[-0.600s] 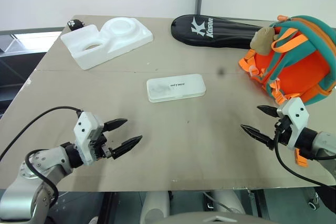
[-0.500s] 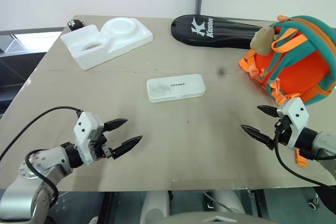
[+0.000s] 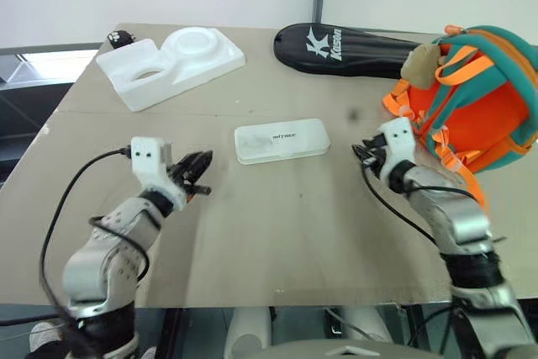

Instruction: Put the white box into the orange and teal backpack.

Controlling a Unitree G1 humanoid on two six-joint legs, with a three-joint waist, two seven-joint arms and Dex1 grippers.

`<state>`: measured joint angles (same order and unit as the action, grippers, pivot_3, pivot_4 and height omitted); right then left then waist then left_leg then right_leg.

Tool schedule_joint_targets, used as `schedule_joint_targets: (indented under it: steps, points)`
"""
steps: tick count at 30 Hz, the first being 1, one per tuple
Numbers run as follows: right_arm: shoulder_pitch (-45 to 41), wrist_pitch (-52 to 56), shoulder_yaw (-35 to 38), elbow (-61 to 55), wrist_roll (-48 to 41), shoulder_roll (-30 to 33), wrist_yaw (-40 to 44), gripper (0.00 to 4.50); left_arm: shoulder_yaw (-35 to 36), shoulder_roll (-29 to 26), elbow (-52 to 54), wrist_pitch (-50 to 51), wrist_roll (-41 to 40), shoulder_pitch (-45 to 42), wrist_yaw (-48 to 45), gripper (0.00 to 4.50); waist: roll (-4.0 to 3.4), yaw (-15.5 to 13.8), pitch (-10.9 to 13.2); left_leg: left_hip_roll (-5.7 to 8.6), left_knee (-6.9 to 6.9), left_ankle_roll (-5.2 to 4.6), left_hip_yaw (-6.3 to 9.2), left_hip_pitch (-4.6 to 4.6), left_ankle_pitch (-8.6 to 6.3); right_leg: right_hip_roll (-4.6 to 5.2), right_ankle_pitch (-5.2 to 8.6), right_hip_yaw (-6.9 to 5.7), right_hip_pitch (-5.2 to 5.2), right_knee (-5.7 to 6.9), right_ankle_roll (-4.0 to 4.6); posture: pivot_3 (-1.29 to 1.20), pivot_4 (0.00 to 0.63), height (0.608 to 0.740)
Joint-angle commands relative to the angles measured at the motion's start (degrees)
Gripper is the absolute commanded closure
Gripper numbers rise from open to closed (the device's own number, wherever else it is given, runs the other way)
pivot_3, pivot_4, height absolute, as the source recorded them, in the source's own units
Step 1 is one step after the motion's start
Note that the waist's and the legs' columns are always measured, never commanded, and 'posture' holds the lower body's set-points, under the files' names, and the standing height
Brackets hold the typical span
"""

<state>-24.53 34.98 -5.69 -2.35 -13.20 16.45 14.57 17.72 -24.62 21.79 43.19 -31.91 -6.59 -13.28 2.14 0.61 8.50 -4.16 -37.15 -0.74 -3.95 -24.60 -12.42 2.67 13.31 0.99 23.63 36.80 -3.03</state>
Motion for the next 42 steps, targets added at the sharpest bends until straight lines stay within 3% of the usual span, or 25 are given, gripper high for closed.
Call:
schedule_joint_targets:
  steps: [1, 7, 13, 19, 24, 30, 36, 42]
  points:
    - [-6.5, -9.1, -0.1, 12.3, 4.8, -3.2, -2.6, 4.46, -2.5, 1.1, -4.5, -0.2, 3.9, -4.5, 3.5, 4.46, -0.02, 0.1, 0.0, 0.0, -0.03, 0.0, -0.01, 0.02, 0.0, 0.0, 0.0, 0.01, 0.0, 0.03, 0.0, 0.0, 0.15, 0.74]
    - [-16.9, -21.1, -1.1, 33.6, 7.3, -8.9, 2.5, 4.46, -8.4, -0.3, -15.1, -3.5, 10.5, -11.0, 1.0, 4.46, -0.03, 0.3, 0.0, -0.01, 0.04, 0.0, -0.04, -0.05, 0.01, -0.01, -0.02, 0.01, 0.06, 0.02, 0.0, 0.0, 0.15, 0.74]
    - [-15.9, -22.0, -1.5, 33.5, 3.5, -9.9, 16.7, 4.46, -16.4, -5.0, -18.0, -8.0, 12.6, -12.8, -13.5, 4.46, -0.09, 0.1, 0.1, -0.03, 0.18, 0.04, -0.08, -0.12, 0.01, 0.01, -0.01, -0.03, 0.11, -0.06, 0.0, 0.0, 0.15, 0.74]
    - [-6.1, -15.6, -3.7, 16.4, 3.4, -5.0, 21.5, 4.46, -17.8, -8.8, -11.1, -11.0, 12.8, -6.2, -21.2, 4.46, -0.15, 0.1, 0.1, -0.03, 0.24, 0.05, -0.13, -0.08, -0.01, 0.08, 0.0, -0.03, 0.13, -0.05, 0.01, 0.0, 0.15, 0.74]
    - [11.7, -2.9, -1.6, -10.7, 1.0, 1.3, 18.1, 4.46, -15.1, -11.1, 0.4, -8.2, 11.4, 4.9, -21.8, 4.46, -0.2, 0.1, 0.0, -0.05, 0.32, 0.06, -0.13, -0.05, -0.03, 0.14, 0.02, -0.01, 0.15, -0.04, 0.03, 0.0, 0.15, 0.74]
    - [16.3, 2.4, -1.4, -19.2, 0.6, 3.6, 16.0, 4.46, -13.9, -12.0, 0.6, -8.0, 12.0, 7.3, -21.6, 4.46, -0.19, 0.2, 0.0, -0.04, 0.24, 0.05, -0.18, 0.34, -0.01, 0.13, 0.12, 0.02, -0.04, 0.01, 0.29, 0.0, 0.15, 0.74]
    - [15.0, 3.3, 0.7, -20.2, 0.1, 5.8, 16.1, 4.46, -8.4, -14.4, -3.8, -7.7, 11.3, 7.0, -22.1, 4.46, -0.18, 0.1, 0.0, -0.05, 0.34, 0.05, -0.3, 0.55, -0.01, 0.13, 0.13, 0.12, -0.14, -0.02, 0.33, 0.0, 0.15, 0.74]
    - [10.9, 2.0, 1.2, -17.2, 0.1, 8.5, 17.9, 4.5, 0.7, -16.5, -2.0, 0.9, 0.4, 9.6, -27.3, 1.68, -0.16, 0.3, 0.0, -0.06, 0.4, 0.05, -0.32, 0.42, -0.02, 0.08, 0.14, 0.15, 0.0, -0.02, 0.31, 0.0, 0.15, 0.74]
